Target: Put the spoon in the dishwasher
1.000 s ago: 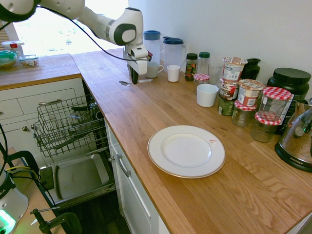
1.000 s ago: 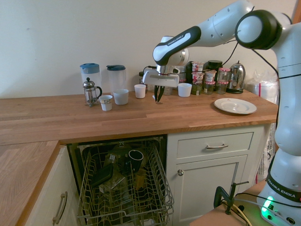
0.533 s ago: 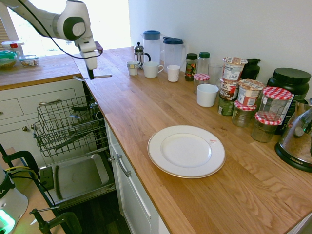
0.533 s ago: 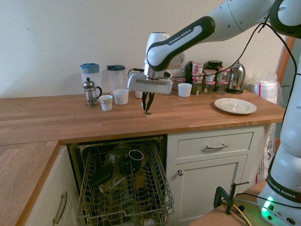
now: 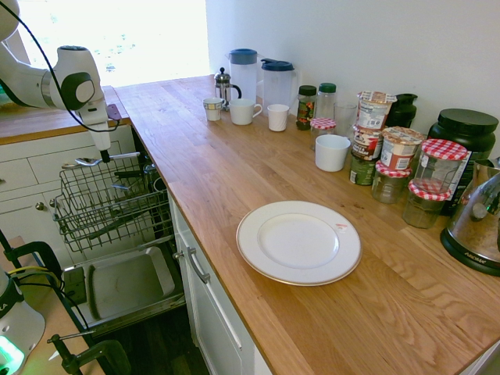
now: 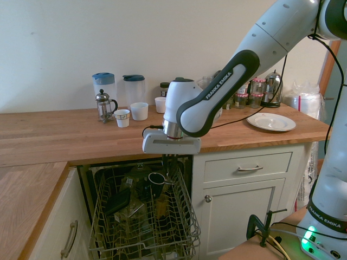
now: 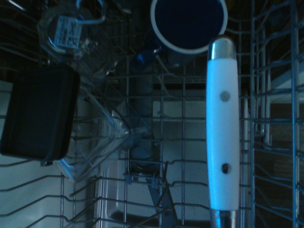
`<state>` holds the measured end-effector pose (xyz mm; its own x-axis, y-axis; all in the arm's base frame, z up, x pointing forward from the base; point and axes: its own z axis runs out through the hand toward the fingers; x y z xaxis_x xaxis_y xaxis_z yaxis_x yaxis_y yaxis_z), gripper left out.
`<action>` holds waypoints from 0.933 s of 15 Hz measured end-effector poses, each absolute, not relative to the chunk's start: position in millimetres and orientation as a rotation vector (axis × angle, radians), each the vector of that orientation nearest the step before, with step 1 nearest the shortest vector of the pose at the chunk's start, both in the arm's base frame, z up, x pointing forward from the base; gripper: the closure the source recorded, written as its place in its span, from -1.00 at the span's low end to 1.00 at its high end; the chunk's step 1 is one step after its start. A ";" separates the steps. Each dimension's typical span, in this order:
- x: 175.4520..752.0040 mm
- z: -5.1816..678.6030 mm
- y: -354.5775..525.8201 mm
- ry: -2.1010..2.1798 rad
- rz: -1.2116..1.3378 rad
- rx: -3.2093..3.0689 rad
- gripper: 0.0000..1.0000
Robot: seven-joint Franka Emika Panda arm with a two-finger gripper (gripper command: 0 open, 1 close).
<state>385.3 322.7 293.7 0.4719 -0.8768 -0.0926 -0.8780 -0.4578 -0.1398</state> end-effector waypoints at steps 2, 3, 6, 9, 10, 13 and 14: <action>380.0 271.4 328.6 1.529 0.048 -2.563 1.00; 377.4 260.3 331.1 1.527 0.068 -2.573 1.00; 379.4 236.5 336.6 1.509 0.115 -2.613 1.00; 381.2 237.9 340.3 1.506 0.073 -2.627 1.00; 378.0 234.7 343.3 1.519 0.062 -2.627 1.00; 367.2 213.4 352.4 1.554 0.049 -2.624 1.00; 366.3 202.2 352.0 1.574 0.039 -2.618 1.00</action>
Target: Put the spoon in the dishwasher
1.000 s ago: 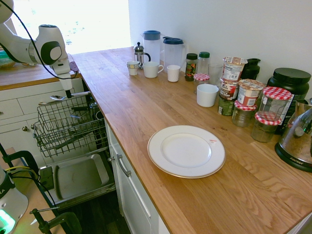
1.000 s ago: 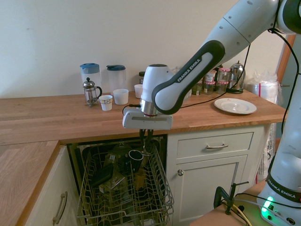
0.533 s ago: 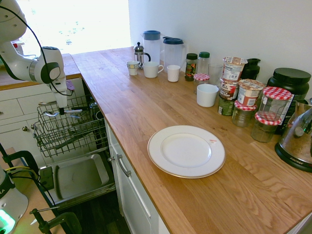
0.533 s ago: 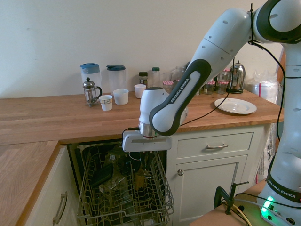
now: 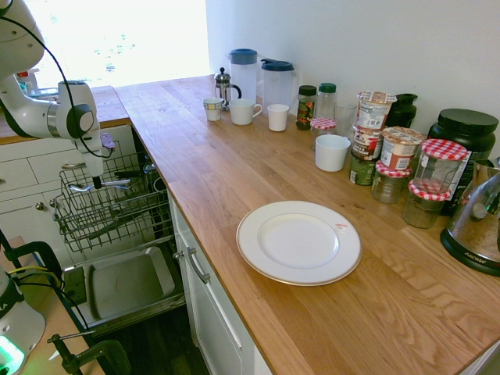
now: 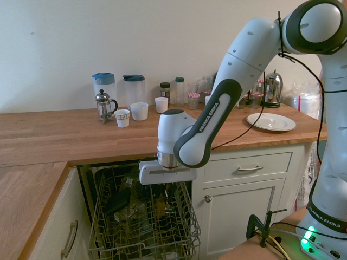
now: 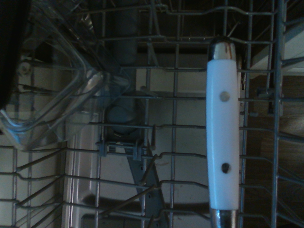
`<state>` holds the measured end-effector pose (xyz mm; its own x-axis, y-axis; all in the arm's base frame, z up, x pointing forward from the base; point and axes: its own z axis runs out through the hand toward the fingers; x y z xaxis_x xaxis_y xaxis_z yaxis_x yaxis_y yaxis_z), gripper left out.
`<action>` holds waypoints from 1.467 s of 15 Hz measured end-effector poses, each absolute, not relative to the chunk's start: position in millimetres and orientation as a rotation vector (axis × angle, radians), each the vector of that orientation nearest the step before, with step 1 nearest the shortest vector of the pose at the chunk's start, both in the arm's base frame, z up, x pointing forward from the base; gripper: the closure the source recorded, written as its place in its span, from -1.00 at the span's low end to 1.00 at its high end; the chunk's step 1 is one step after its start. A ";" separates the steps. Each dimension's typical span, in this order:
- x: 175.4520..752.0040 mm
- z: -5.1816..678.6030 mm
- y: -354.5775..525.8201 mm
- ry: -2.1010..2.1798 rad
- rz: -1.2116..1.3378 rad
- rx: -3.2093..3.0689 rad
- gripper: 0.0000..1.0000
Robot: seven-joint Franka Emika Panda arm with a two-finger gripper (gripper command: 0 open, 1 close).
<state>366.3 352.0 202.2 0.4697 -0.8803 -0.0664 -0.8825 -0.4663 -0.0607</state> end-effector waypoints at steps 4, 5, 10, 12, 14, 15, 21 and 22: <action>379.1 156.4 342.7 1.627 0.033 -2.599 1.00; 382.1 147.4 344.0 1.631 0.038 -2.595 1.00; 390.5 113.9 352.0 1.647 0.078 -2.592 -1.00; 393.0 109.7 352.5 1.646 0.084 -2.593 -1.00; 392.9 110.0 354.0 1.644 0.080 -2.594 -1.00; 391.7 109.8 355.2 1.641 0.078 -2.597 -1.00; 387.8 121.7 358.6 1.636 0.056 -2.591 -1.00; 386.5 131.0 357.2 1.634 0.043 -2.588 -1.00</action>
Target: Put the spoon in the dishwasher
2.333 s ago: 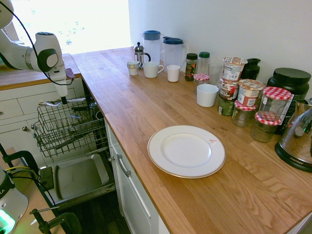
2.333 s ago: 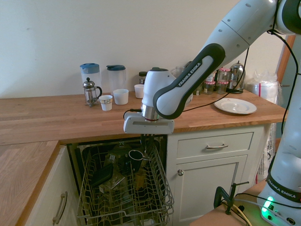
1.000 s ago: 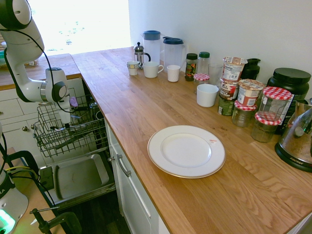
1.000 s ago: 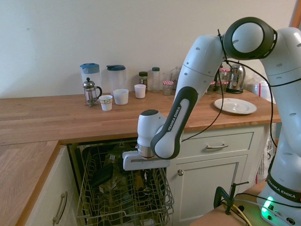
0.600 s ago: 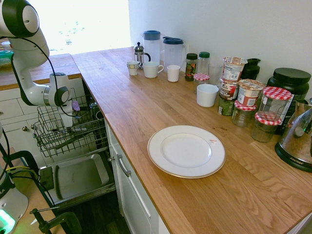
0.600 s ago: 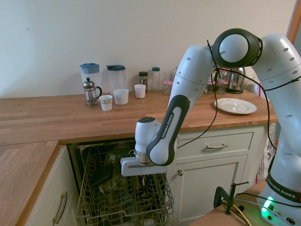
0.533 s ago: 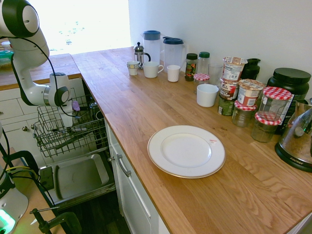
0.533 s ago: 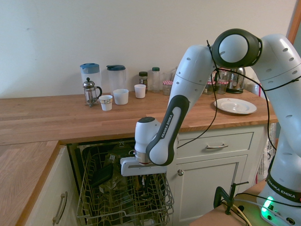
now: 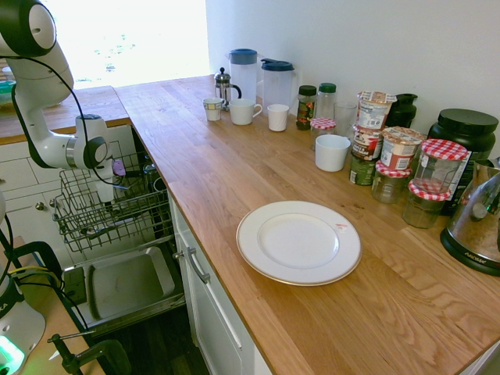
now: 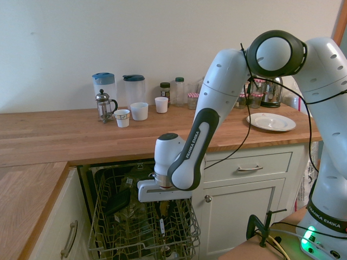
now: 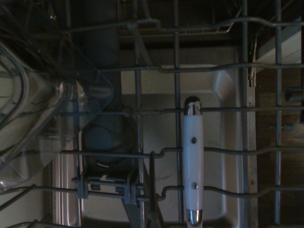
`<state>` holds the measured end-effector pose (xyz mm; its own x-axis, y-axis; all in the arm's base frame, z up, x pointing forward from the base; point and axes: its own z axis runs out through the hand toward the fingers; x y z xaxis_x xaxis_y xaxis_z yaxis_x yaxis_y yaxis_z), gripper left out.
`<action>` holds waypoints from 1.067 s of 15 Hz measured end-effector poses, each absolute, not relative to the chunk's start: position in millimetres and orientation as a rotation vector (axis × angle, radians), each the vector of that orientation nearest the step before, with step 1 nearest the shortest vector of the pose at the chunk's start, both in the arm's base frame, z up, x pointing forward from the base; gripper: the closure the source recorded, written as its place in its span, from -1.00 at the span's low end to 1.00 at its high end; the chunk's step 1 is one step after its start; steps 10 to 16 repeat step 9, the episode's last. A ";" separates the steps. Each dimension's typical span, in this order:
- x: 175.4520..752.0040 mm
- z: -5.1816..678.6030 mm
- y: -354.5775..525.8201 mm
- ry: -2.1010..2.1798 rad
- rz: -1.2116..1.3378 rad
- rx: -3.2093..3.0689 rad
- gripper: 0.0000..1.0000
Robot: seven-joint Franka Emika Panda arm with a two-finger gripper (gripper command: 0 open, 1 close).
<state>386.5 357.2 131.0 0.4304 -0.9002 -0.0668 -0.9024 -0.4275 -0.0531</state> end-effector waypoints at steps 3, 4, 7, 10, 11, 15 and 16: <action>379.9 181.4 350.4 1.646 0.007 -2.583 -1.00; 377.3 202.9 347.8 1.649 -0.008 -2.584 -1.00; 363.6 272.9 341.1 1.668 -0.052 -2.589 -1.00; 354.5 320.5 334.5 1.678 -0.081 -2.597 -1.00; 354.5 320.5 334.5 1.678 -0.081 -2.597 -1.00; 354.5 320.5 334.5 1.678 -0.081 -2.597 -1.00; 354.5 320.5 334.5 1.678 -0.081 -2.597 -1.00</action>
